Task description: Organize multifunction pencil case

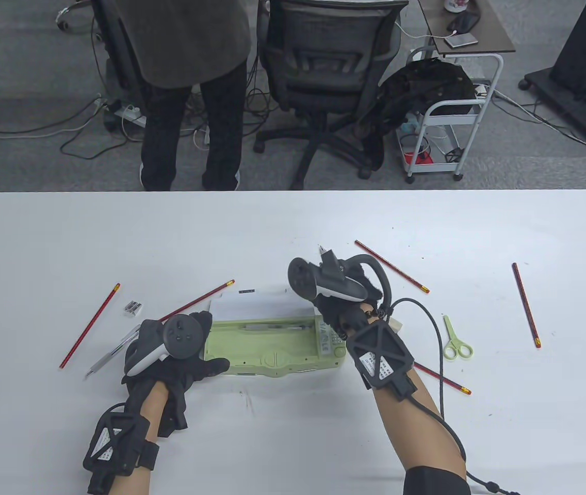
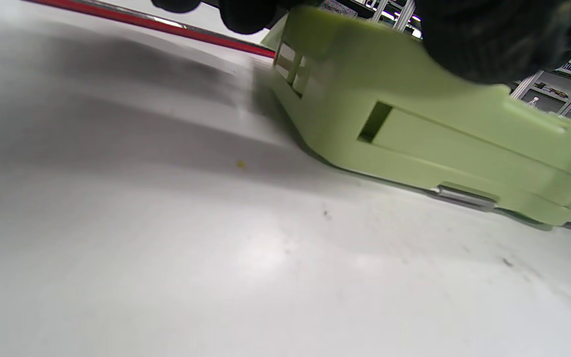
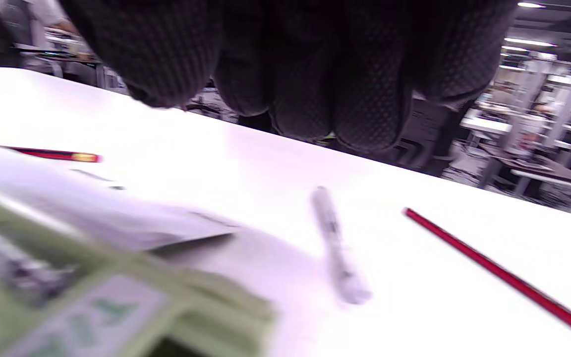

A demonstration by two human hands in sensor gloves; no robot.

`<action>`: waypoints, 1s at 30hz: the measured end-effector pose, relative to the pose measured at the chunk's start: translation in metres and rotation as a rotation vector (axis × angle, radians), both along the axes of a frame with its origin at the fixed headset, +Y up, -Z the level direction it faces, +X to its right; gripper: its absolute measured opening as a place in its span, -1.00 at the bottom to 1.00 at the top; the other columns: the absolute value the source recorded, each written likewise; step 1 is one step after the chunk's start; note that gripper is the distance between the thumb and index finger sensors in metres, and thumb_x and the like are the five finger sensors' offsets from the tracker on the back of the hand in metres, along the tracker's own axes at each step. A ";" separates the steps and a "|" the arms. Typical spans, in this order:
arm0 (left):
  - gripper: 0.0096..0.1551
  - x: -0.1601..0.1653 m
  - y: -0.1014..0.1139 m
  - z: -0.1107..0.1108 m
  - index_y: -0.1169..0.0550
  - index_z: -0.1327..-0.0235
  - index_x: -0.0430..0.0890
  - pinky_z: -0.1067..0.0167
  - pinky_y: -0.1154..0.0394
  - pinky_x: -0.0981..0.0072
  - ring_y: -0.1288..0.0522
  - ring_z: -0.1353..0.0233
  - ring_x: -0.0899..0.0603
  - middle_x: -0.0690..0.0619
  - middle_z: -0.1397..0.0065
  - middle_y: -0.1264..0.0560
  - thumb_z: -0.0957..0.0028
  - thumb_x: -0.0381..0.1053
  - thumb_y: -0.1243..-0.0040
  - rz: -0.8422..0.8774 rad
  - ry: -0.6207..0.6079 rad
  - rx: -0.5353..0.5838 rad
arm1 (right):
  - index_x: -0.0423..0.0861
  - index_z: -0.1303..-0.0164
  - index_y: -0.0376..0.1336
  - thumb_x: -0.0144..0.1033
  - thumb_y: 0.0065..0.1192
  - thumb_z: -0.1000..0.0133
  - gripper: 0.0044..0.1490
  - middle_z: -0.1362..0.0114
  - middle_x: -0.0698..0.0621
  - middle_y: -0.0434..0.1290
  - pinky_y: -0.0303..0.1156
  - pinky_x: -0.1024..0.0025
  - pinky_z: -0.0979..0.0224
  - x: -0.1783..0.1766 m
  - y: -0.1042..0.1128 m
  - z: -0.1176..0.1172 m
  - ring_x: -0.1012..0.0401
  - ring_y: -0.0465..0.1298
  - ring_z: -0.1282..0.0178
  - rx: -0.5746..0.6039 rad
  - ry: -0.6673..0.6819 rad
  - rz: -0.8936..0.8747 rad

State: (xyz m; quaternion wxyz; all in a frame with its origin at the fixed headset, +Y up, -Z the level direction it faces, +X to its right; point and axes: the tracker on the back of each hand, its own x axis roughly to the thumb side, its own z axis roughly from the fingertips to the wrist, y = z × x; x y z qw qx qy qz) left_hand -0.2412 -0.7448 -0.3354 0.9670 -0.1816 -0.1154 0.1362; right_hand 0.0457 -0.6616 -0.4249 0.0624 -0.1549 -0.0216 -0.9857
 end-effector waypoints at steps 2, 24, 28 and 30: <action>0.30 0.000 0.000 0.000 0.04 -0.71 -0.16 -0.43 -0.04 -0.57 0.02 -0.70 -0.54 -0.26 -0.81 -0.03 0.16 0.40 -0.17 -0.002 0.000 0.000 | -0.14 -0.37 0.33 -0.07 0.28 -0.06 -0.30 -0.39 -0.19 0.50 0.52 -0.15 -0.37 0.013 -0.002 -0.010 -0.16 0.59 -0.29 -0.015 -0.060 0.012; 0.30 0.002 0.001 0.000 0.04 -0.71 -0.16 -0.43 -0.04 -0.57 0.02 -0.71 -0.54 -0.26 -0.81 -0.03 0.16 0.40 -0.17 -0.016 -0.002 0.001 | -0.21 -0.23 0.40 -0.01 0.30 0.00 -0.29 -0.30 -0.22 0.52 0.50 -0.13 -0.36 0.017 -0.080 -0.080 -0.14 0.60 -0.21 -0.136 -0.238 0.209; 0.30 0.002 0.001 -0.001 0.04 -0.71 -0.17 -0.43 -0.04 -0.57 0.02 -0.71 -0.54 -0.27 -0.81 -0.03 0.16 0.40 -0.18 -0.014 -0.003 0.000 | -0.24 -0.17 0.43 -0.11 0.32 -0.02 -0.37 -0.23 -0.23 0.56 0.53 -0.12 -0.32 0.013 -0.081 -0.078 -0.12 0.62 -0.14 -0.102 -0.219 0.218; 0.30 0.002 0.000 0.000 0.04 -0.71 -0.16 -0.43 -0.04 -0.57 0.02 -0.70 -0.54 -0.26 -0.81 -0.03 0.16 0.40 -0.17 -0.011 -0.003 0.000 | -0.25 -0.15 0.44 -0.12 0.33 -0.02 -0.39 -0.20 -0.23 0.58 0.54 -0.12 -0.30 0.013 -0.082 -0.078 -0.12 0.63 -0.12 -0.101 -0.218 0.218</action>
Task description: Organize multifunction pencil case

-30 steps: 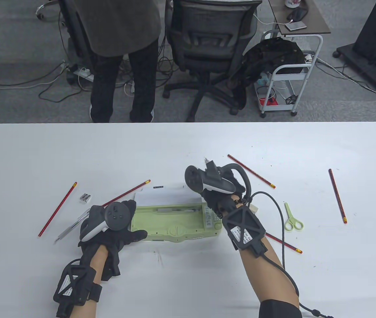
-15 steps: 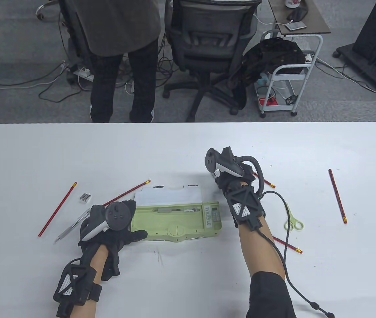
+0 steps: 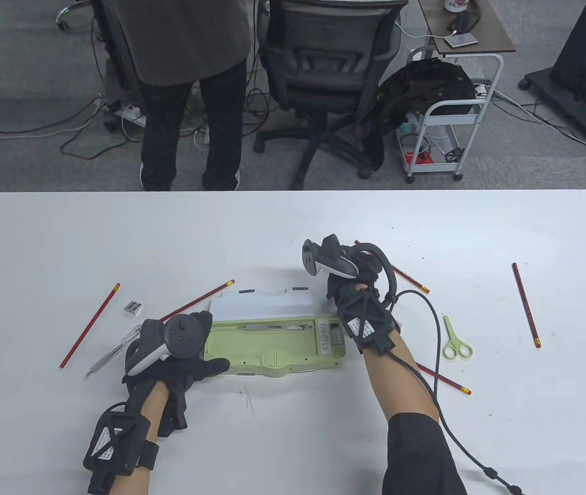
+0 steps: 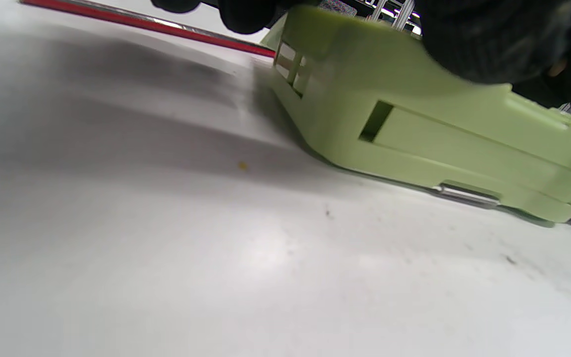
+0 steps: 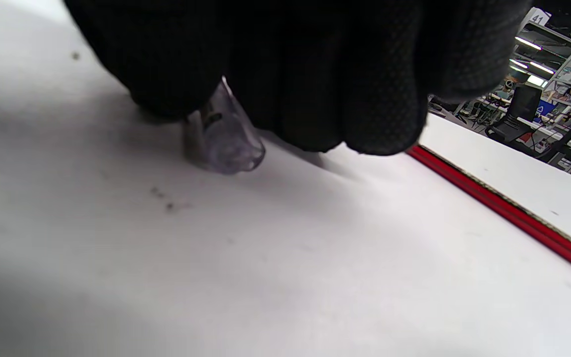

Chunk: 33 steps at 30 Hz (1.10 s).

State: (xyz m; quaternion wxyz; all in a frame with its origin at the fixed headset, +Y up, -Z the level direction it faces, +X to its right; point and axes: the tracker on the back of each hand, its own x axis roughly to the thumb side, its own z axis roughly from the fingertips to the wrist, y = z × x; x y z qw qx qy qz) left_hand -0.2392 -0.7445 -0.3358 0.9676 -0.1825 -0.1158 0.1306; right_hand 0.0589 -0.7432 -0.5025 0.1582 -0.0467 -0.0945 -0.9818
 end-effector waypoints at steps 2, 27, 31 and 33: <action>0.30 0.000 0.000 0.000 0.04 -0.71 -0.17 -0.43 -0.04 -0.57 0.02 -0.70 -0.54 -0.27 -0.81 -0.03 0.16 0.40 -0.17 0.000 0.000 0.001 | -0.26 -0.12 0.45 -0.14 0.34 -0.02 -0.40 -0.18 -0.23 0.59 0.55 -0.12 -0.28 0.000 0.000 0.000 -0.11 0.64 -0.09 -0.003 -0.008 -0.005; 0.30 0.000 0.000 0.000 0.04 -0.71 -0.17 -0.43 -0.04 -0.56 0.02 -0.71 -0.54 -0.27 -0.81 -0.03 0.15 0.40 -0.17 -0.005 -0.003 0.001 | -0.12 -0.23 0.34 -0.08 0.25 -0.07 -0.41 -0.26 -0.18 0.50 0.48 -0.13 -0.36 0.013 0.050 0.034 -0.08 0.57 -0.17 0.031 0.095 -0.038; 0.30 0.000 0.000 0.000 0.04 -0.71 -0.17 -0.43 -0.04 -0.56 0.02 -0.70 -0.55 -0.27 -0.81 -0.03 0.15 0.40 -0.18 -0.004 -0.003 -0.002 | -0.11 -0.24 0.34 -0.08 0.25 -0.07 -0.42 -0.28 -0.18 0.49 0.48 -0.13 -0.37 0.011 0.075 0.063 -0.08 0.56 -0.18 0.079 0.169 -0.055; 0.30 0.000 0.000 0.000 0.04 -0.71 -0.17 -0.43 -0.04 -0.56 0.02 -0.70 -0.55 -0.27 -0.81 -0.03 0.15 0.40 -0.18 -0.007 -0.002 -0.003 | -0.11 -0.24 0.34 -0.08 0.25 -0.07 -0.42 -0.28 -0.18 0.49 0.48 -0.13 -0.37 0.008 0.082 0.074 -0.09 0.56 -0.18 0.098 0.196 -0.062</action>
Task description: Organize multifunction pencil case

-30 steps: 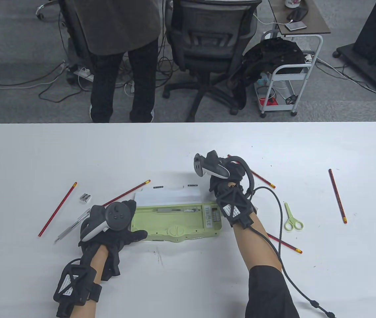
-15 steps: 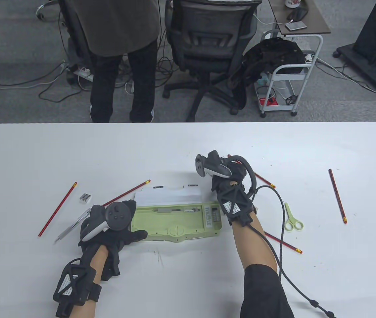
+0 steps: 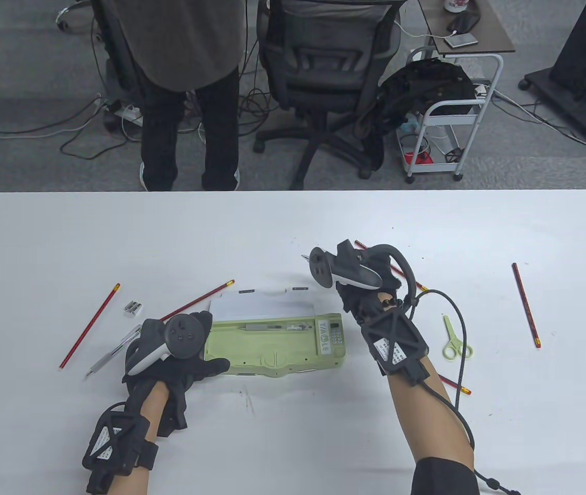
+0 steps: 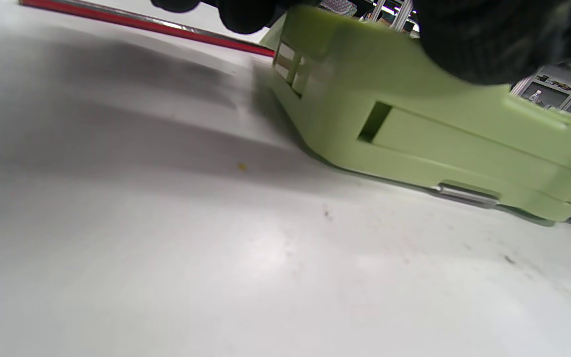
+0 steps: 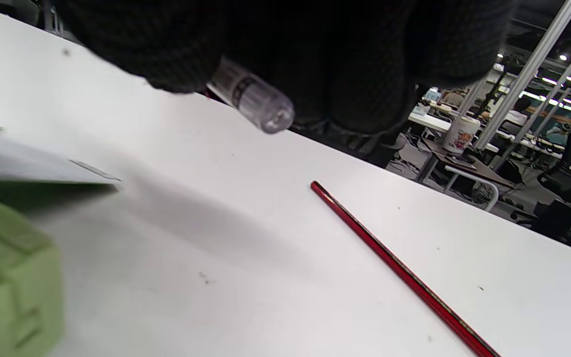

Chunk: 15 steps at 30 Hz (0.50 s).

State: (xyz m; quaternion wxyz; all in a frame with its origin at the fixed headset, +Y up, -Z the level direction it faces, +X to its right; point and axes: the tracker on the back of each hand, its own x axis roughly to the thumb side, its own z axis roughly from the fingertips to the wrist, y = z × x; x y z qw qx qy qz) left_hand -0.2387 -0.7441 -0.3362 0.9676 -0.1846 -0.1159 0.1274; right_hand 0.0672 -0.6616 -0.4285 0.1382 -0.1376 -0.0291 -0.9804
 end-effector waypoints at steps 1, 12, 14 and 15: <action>0.30 0.000 0.000 0.000 0.04 -0.71 -0.17 -0.43 -0.04 -0.56 0.02 -0.70 -0.54 -0.27 -0.81 -0.03 0.15 0.40 -0.18 -0.002 0.000 0.000 | -0.12 -0.24 0.34 -0.09 0.25 -0.07 -0.41 -0.28 -0.18 0.49 0.48 -0.13 -0.37 -0.002 0.003 0.007 -0.09 0.56 -0.18 0.012 0.016 -0.003; 0.30 0.000 0.000 0.000 0.04 -0.71 -0.17 -0.43 -0.04 -0.57 0.02 -0.70 -0.54 -0.27 -0.81 -0.03 0.15 0.40 -0.18 0.002 0.001 -0.003 | -0.11 -0.22 0.36 -0.08 0.27 -0.05 -0.41 -0.26 -0.17 0.51 0.49 -0.12 -0.36 -0.037 0.009 0.063 -0.08 0.58 -0.17 0.056 0.213 0.018; 0.30 0.000 0.000 0.000 0.04 -0.71 -0.17 -0.43 -0.04 -0.57 0.02 -0.70 -0.55 -0.27 -0.81 -0.03 0.15 0.39 -0.18 -0.001 0.001 -0.003 | -0.11 -0.21 0.37 -0.08 0.27 -0.05 -0.42 -0.26 -0.16 0.51 0.49 -0.11 -0.36 -0.044 0.005 0.069 -0.08 0.58 -0.17 0.058 0.247 0.030; 0.30 0.000 0.000 0.000 0.04 -0.71 -0.17 -0.43 -0.04 -0.57 0.02 -0.70 -0.55 -0.27 -0.81 -0.03 0.15 0.39 -0.18 -0.002 0.001 -0.003 | -0.11 -0.21 0.37 -0.08 0.28 -0.04 -0.41 -0.26 -0.16 0.52 0.50 -0.11 -0.36 -0.048 0.003 0.072 -0.07 0.58 -0.17 0.056 0.262 0.038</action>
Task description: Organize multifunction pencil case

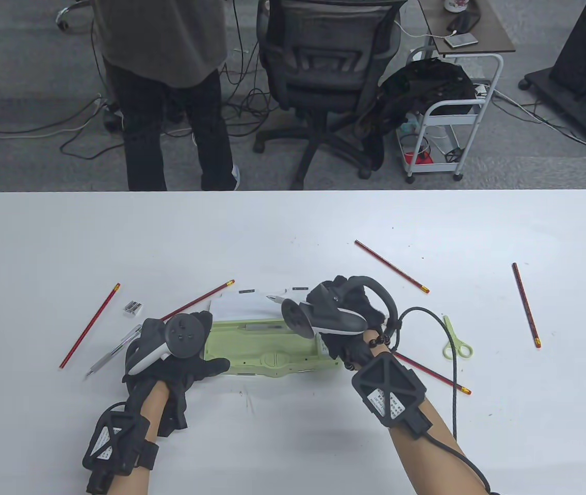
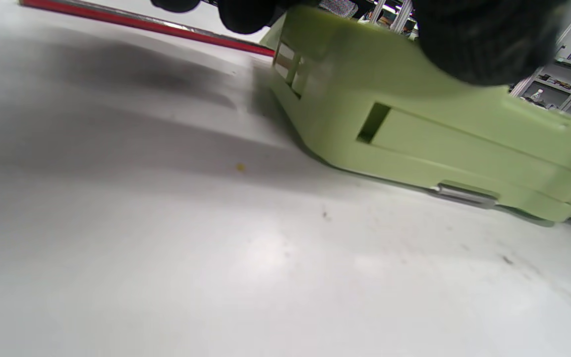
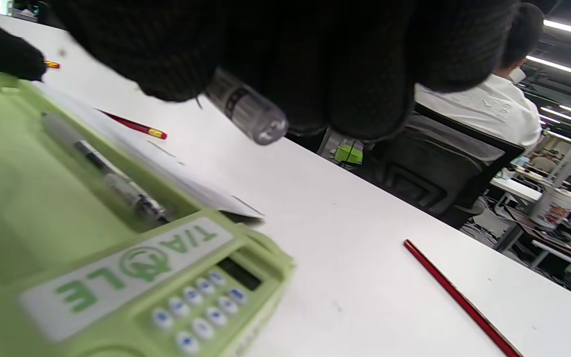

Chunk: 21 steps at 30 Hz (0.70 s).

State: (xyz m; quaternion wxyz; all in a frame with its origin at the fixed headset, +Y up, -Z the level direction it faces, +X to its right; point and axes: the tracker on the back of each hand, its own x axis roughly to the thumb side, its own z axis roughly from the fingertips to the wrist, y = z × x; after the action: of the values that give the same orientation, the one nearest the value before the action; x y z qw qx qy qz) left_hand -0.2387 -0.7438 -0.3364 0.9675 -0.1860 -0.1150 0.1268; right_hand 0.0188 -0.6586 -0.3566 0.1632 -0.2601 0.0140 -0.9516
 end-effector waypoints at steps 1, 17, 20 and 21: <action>0.30 0.000 0.000 0.000 0.04 -0.71 -0.17 -0.43 -0.04 -0.56 0.02 -0.70 -0.55 -0.27 -0.81 -0.03 0.15 0.39 -0.18 -0.001 0.000 0.000 | -0.11 -0.21 0.37 -0.08 0.28 -0.04 -0.42 -0.25 -0.16 0.52 0.50 -0.11 -0.36 -0.005 -0.003 0.003 -0.07 0.58 -0.17 -0.005 0.014 0.015; 0.30 -0.001 0.000 0.000 0.04 -0.71 -0.17 -0.43 -0.04 -0.57 0.02 -0.70 -0.55 -0.27 -0.81 -0.03 0.15 0.40 -0.19 0.006 0.000 -0.002 | -0.10 -0.17 0.41 -0.08 0.32 -0.02 -0.42 -0.22 -0.14 0.55 0.52 -0.10 -0.35 -0.052 -0.037 0.010 -0.05 0.60 -0.14 -0.021 0.129 0.106; 0.30 0.000 0.000 0.000 0.04 -0.71 -0.17 -0.43 -0.04 -0.57 0.02 -0.70 -0.55 -0.27 -0.81 -0.03 0.15 0.39 -0.19 0.006 0.000 -0.003 | -0.10 -0.16 0.42 -0.08 0.33 -0.01 -0.43 -0.21 -0.14 0.55 0.52 -0.09 -0.34 -0.053 -0.041 0.009 -0.05 0.61 -0.13 -0.017 0.136 0.110; 0.30 0.000 0.000 0.000 0.04 -0.71 -0.17 -0.43 -0.04 -0.57 0.02 -0.71 -0.54 -0.27 -0.81 -0.03 0.15 0.40 -0.19 0.006 0.000 -0.003 | -0.11 -0.16 0.42 -0.08 0.33 -0.01 -0.43 -0.21 -0.14 0.55 0.52 -0.09 -0.34 -0.053 -0.043 0.009 -0.05 0.61 -0.13 -0.016 0.137 0.115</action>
State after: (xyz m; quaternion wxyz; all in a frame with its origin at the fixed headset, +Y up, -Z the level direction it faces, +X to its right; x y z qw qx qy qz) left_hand -0.2391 -0.7436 -0.3368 0.9669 -0.1870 -0.1155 0.1296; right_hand -0.0344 -0.7014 -0.3474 0.2143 -0.3261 0.0023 -0.9207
